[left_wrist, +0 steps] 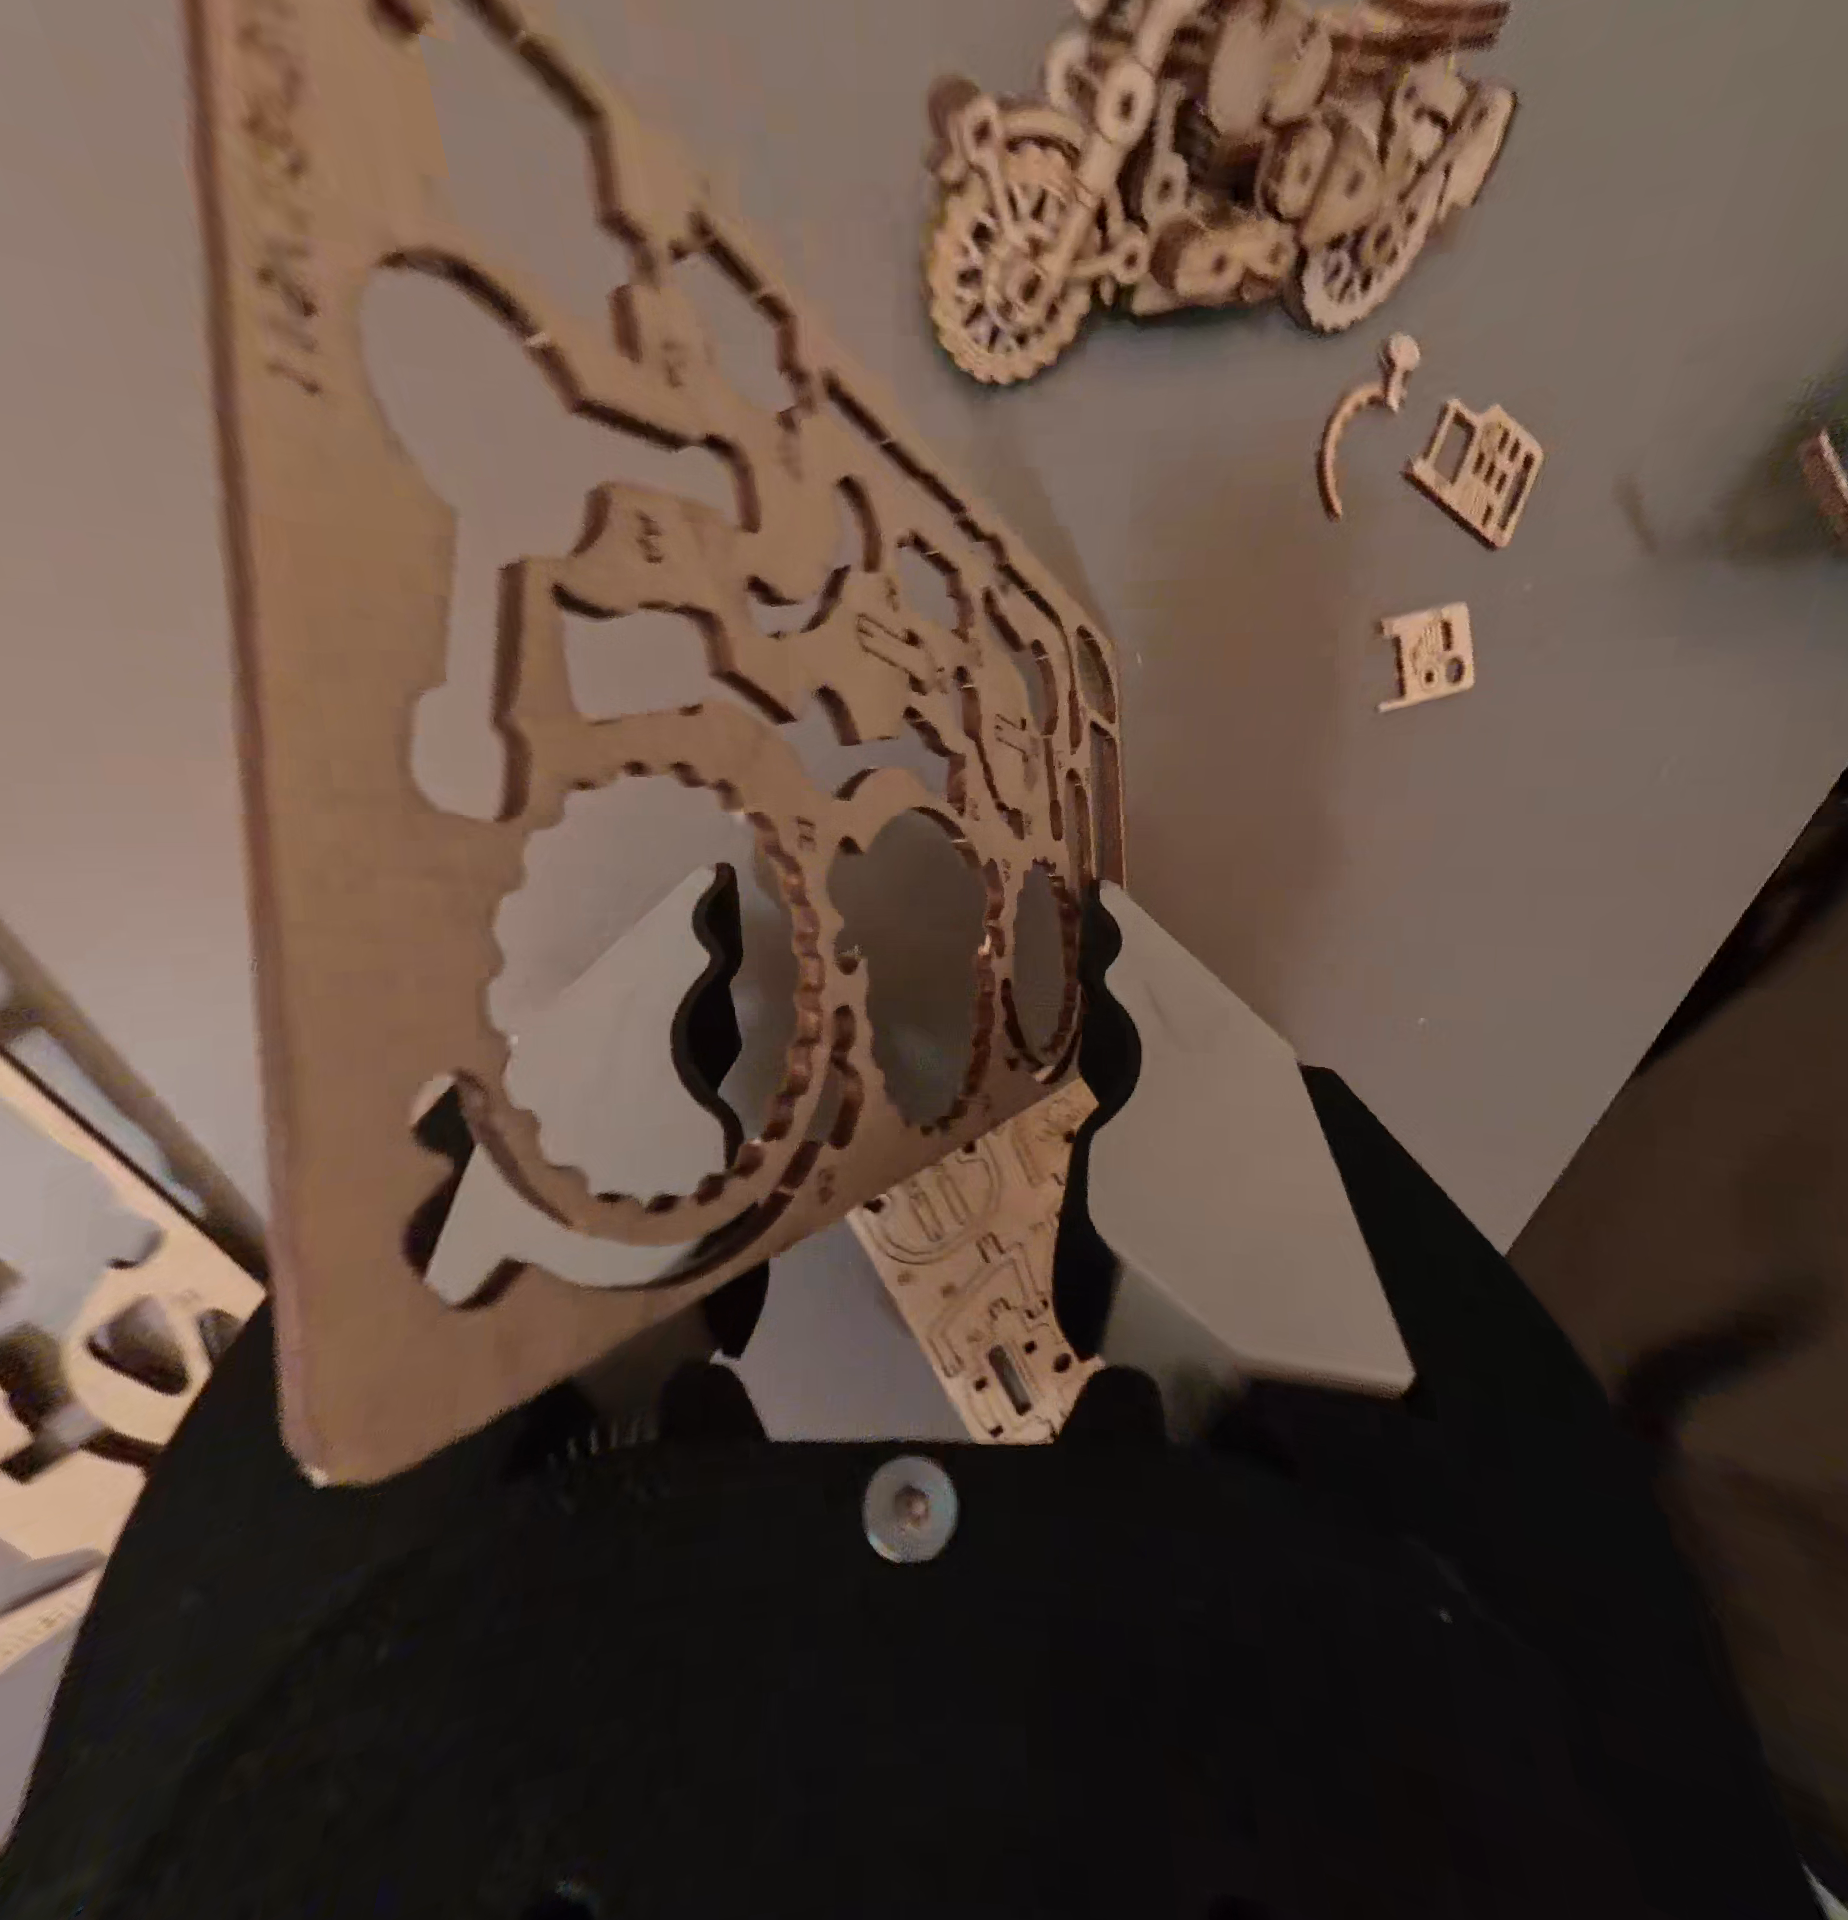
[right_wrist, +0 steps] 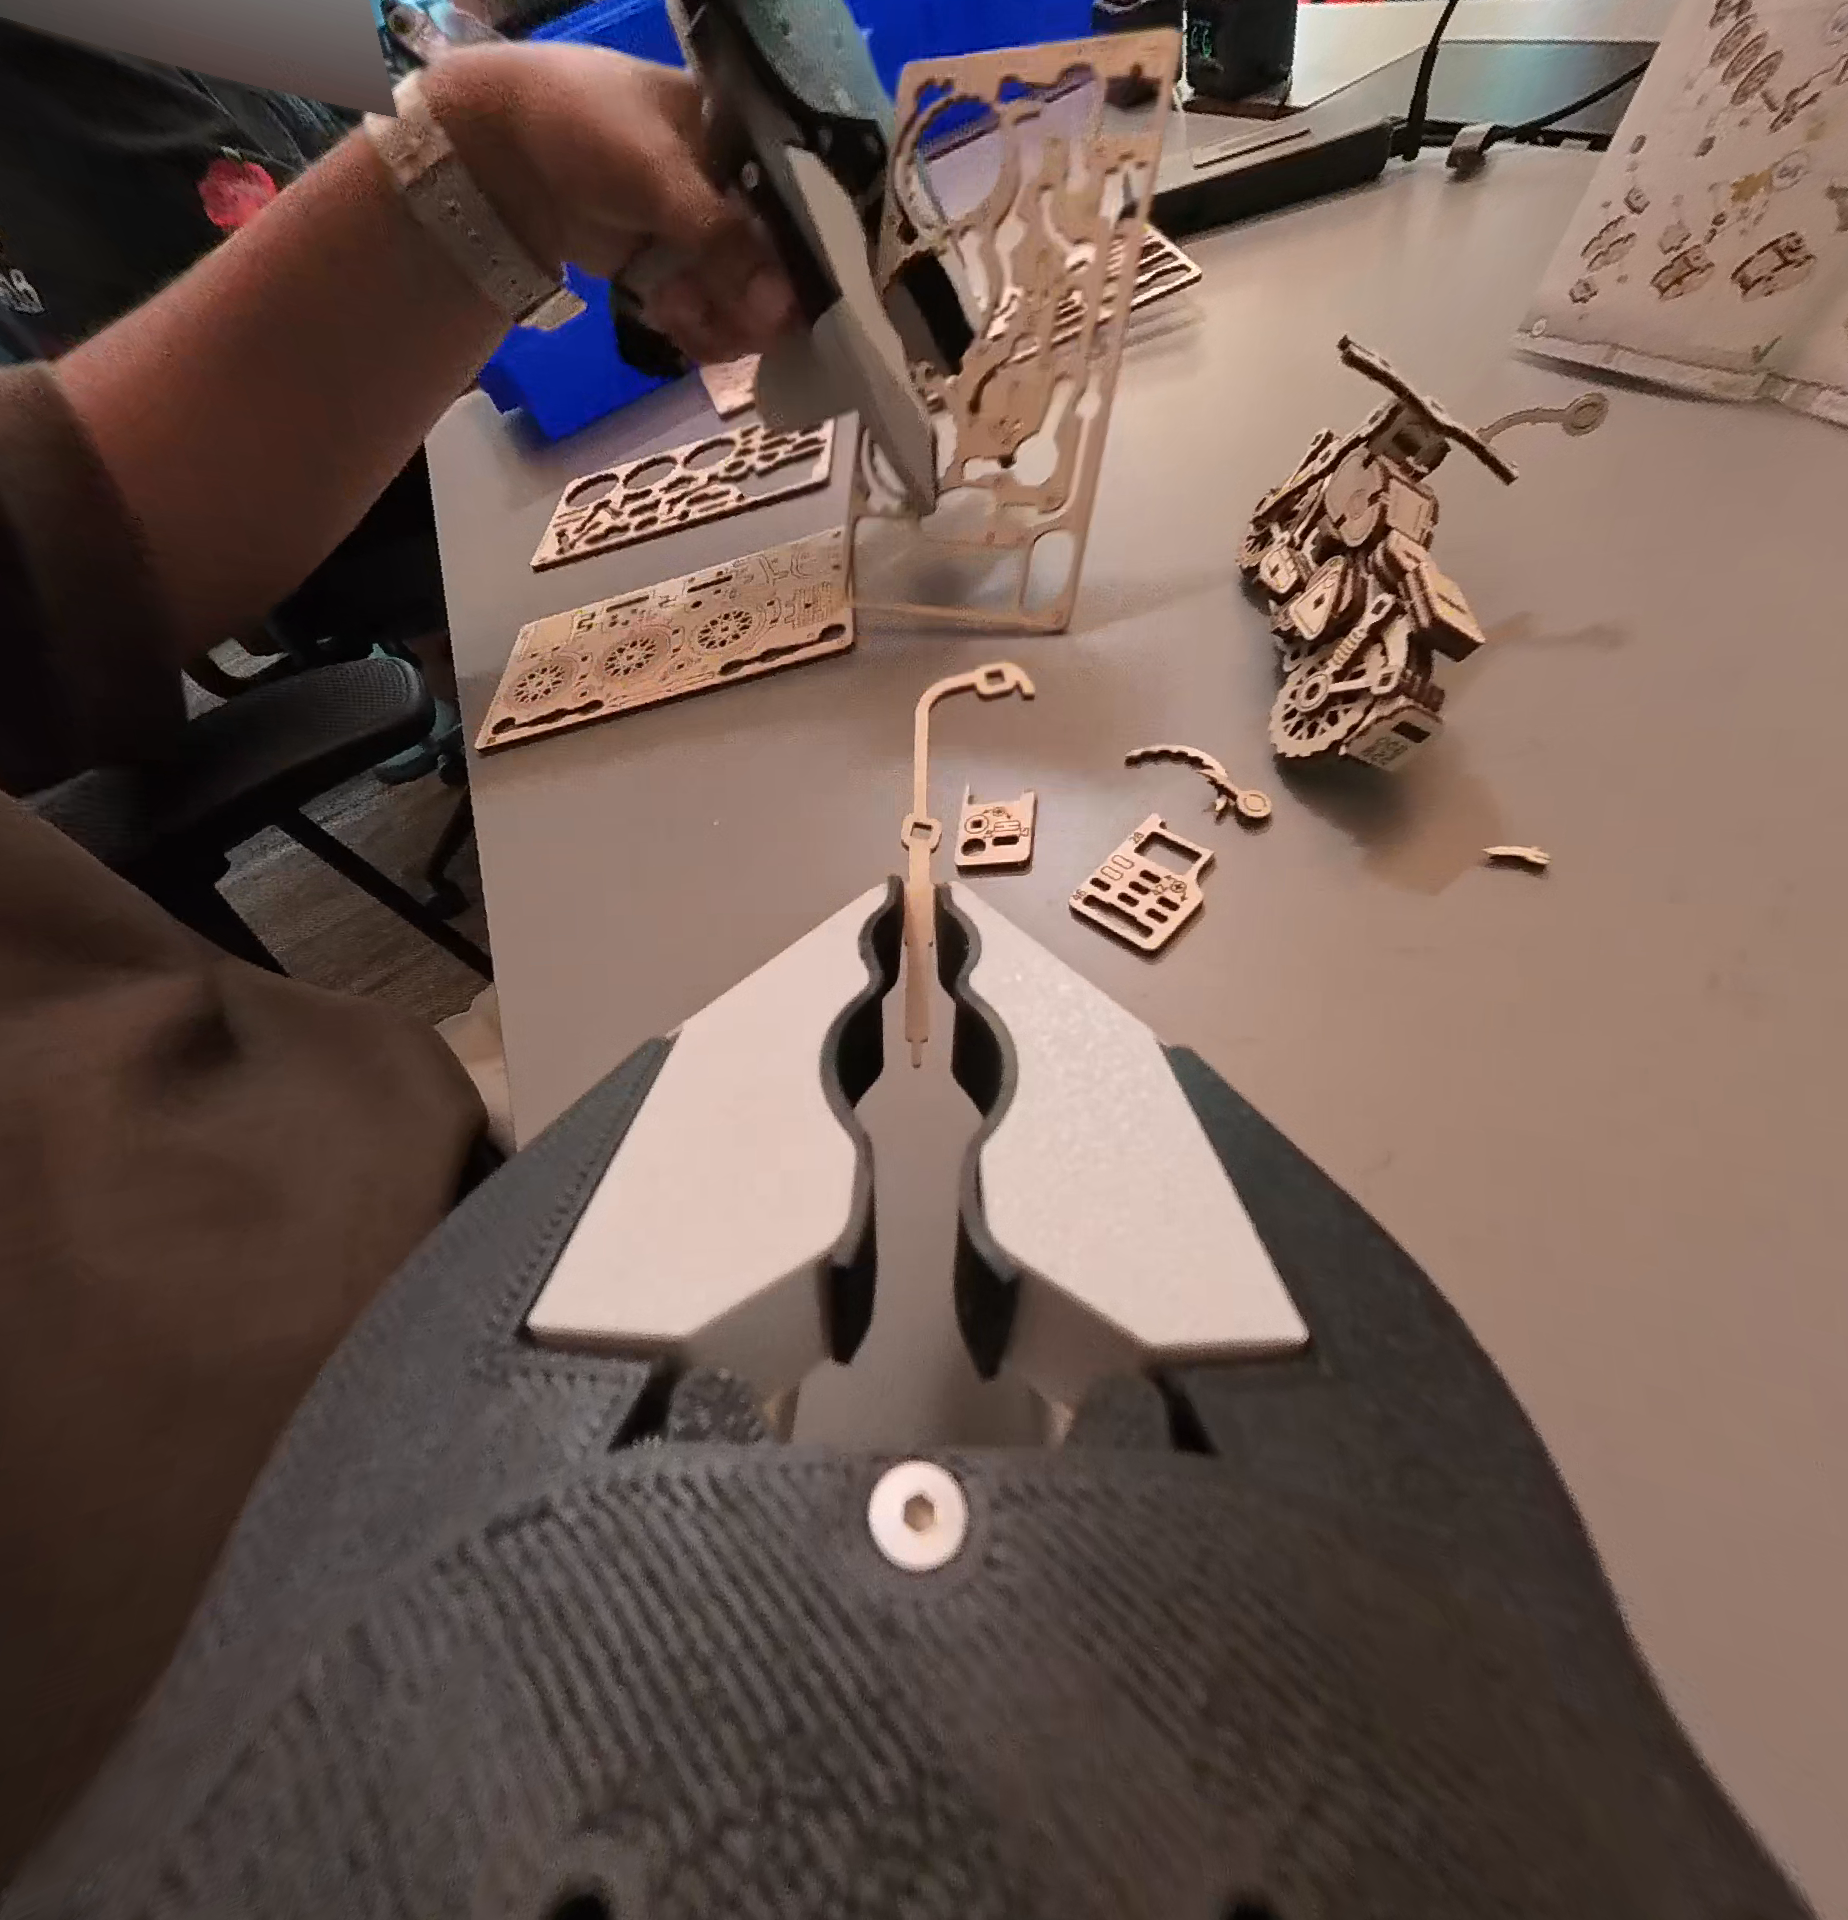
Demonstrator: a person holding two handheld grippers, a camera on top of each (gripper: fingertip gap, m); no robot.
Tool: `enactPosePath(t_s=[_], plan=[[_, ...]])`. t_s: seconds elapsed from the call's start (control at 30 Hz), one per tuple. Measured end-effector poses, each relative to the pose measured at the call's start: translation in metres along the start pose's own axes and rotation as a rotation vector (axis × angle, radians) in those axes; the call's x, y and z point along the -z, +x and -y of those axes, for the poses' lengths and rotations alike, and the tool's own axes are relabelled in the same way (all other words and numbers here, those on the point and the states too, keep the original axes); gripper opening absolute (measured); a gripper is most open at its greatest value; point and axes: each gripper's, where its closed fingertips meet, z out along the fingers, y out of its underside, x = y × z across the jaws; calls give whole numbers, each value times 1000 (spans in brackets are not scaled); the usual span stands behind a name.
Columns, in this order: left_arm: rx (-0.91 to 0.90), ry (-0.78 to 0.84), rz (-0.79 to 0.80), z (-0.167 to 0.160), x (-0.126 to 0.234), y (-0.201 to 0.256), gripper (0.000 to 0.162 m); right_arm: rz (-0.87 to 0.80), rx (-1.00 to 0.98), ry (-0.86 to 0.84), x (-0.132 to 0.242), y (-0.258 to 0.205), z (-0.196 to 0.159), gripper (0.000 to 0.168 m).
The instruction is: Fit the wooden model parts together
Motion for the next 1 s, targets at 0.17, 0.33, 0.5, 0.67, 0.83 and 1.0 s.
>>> enactPosePath(t_s=[0.17,0.33,0.5,0.67,0.83,1.0], plan=[[-33,-115,7,0,4,-26,66,11,-15,-3,-2,1,-2,4],[-170,-155,54,5,14,-23,70,8,-32,-6,-1,6,-3,4],[-272,-154,267,20,32,-35,98,8,-65,-2,-1,12,-3,4],[-364,-23,450,51,56,-42,111,21,-90,7,0,13,-2,4],[-270,171,580,65,87,-49,107,29,-97,12,1,13,-1,4],[-238,427,314,57,55,39,102,42,-123,18,2,14,-1,4]])
